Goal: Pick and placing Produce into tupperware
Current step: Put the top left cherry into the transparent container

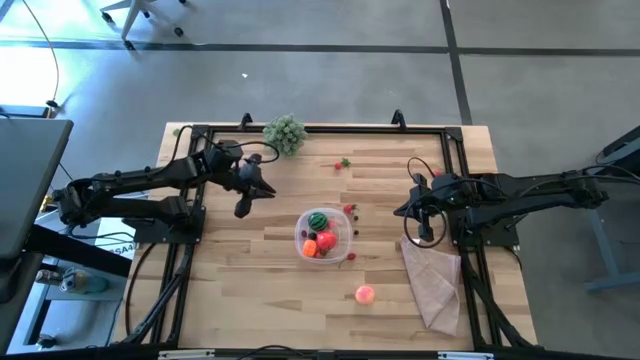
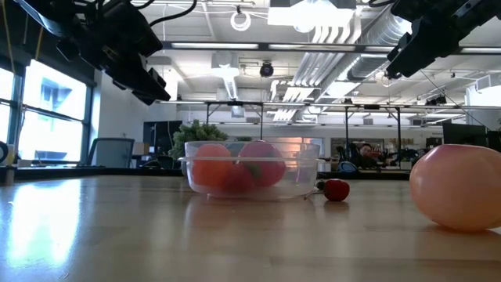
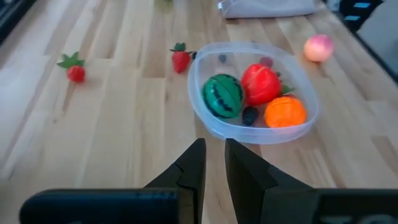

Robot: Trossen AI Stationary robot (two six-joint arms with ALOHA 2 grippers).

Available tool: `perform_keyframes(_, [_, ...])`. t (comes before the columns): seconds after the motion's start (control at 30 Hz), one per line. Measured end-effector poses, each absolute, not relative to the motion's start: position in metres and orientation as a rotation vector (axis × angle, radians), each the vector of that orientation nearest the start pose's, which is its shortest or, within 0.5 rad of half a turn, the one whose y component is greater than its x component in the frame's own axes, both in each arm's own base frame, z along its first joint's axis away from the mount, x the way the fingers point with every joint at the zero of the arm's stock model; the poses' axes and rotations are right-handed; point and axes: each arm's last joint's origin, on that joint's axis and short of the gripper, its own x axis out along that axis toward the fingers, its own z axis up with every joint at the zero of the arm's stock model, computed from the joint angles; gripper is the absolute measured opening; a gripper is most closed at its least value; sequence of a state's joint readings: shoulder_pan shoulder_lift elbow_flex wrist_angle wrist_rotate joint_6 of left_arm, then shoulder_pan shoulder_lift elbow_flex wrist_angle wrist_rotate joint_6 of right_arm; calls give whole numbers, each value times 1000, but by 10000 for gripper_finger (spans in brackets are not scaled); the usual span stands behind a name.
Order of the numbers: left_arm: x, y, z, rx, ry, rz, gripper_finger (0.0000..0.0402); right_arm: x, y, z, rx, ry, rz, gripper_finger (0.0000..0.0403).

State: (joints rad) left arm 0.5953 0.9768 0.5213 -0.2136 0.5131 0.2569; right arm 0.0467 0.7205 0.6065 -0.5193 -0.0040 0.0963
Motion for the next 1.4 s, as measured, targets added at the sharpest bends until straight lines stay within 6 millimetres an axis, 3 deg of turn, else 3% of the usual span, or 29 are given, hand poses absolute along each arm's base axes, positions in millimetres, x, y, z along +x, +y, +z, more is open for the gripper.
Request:
perform_keyframes(0.57, [166,98,210,-80,598,88,51,152,6,255,18,591,1,0])
perform_keyframes(0.73, [166,98,210,-78,597,88,51,156,6,261,150,518,-42,0])
perform_keyframes(1.03, [166,98,210,-78,597,88,51,164,4,282,159,283,-93,0])
perform_keyframes(1.2, [166,98,210,-78,597,88,51,166,-1,293,148,150,-239,0])
perform_keyframes(1.4, [166,98,210,-78,597,88,51,166,-24,296,121,105,-434,15])
